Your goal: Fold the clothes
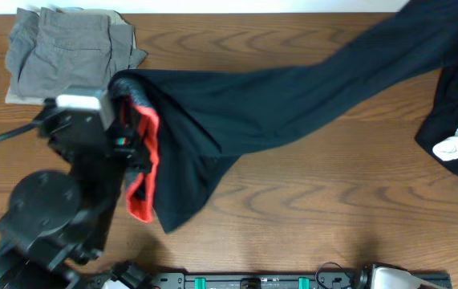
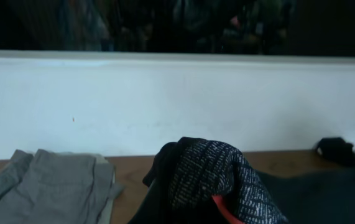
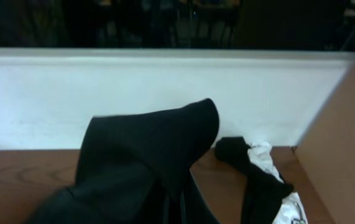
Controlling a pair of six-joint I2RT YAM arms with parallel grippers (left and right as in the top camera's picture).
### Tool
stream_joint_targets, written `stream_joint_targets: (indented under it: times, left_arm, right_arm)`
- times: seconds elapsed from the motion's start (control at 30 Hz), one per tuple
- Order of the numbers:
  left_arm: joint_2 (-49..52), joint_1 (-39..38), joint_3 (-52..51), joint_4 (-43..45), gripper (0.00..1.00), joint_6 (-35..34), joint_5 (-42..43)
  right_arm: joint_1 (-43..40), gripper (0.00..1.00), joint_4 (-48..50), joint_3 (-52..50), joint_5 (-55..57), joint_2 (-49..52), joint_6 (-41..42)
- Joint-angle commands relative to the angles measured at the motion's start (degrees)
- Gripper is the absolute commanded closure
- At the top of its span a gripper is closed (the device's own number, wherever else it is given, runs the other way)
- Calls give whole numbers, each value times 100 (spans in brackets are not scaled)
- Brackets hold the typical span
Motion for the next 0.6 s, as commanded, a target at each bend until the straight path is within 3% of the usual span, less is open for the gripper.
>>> stream_joint_targets:
  times: [0.0, 0.27, 0.57]
  left_arm:
    - [422, -33, 83, 52, 94, 79, -186]
    - [1888, 116, 83, 369, 94, 79, -581]
    - [3731, 603, 83, 1287, 94, 76, -568]
  right_arm:
    - [-61, 99, -55, -35, 138, 544, -24]
    - [-68, 99, 111, -35, 111, 2009, -24]
    - [-317, 99, 1078, -35, 61, 4059, 2]
